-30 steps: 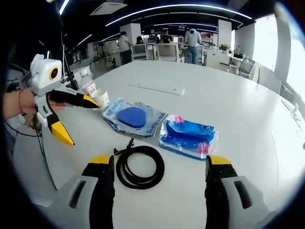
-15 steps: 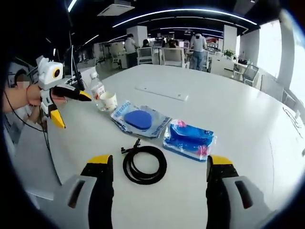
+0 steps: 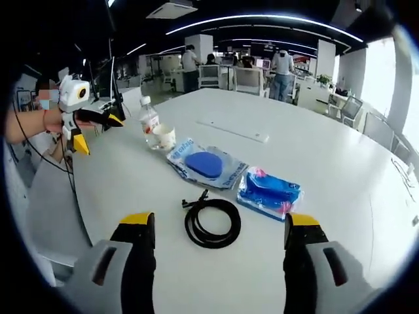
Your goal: Arrange the tabletop items into an orderly group along one side of the table until the central work area is clear of visible clutter.
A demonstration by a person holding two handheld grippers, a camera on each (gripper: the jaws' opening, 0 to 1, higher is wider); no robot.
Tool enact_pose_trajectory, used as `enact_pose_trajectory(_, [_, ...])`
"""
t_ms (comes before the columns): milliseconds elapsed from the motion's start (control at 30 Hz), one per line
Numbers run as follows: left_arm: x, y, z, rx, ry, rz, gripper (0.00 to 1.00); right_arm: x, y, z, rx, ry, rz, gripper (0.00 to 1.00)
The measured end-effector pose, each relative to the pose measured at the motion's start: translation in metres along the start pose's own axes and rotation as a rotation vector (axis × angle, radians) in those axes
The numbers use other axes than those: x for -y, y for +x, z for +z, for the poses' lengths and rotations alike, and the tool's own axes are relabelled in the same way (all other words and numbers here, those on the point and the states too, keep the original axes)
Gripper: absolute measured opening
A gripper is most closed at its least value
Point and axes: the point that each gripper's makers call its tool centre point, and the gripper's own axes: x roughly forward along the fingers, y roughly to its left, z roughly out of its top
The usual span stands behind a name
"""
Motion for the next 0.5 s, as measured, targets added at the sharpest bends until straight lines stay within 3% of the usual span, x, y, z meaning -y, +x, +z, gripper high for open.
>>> enact_pose_trajectory(500, [-0.013, -0.055, -0.022, 0.02, -0.007, 0.056, 0.98, -0.027, -0.033, -0.018, -0.025, -0.004, 0.001, 0.81])
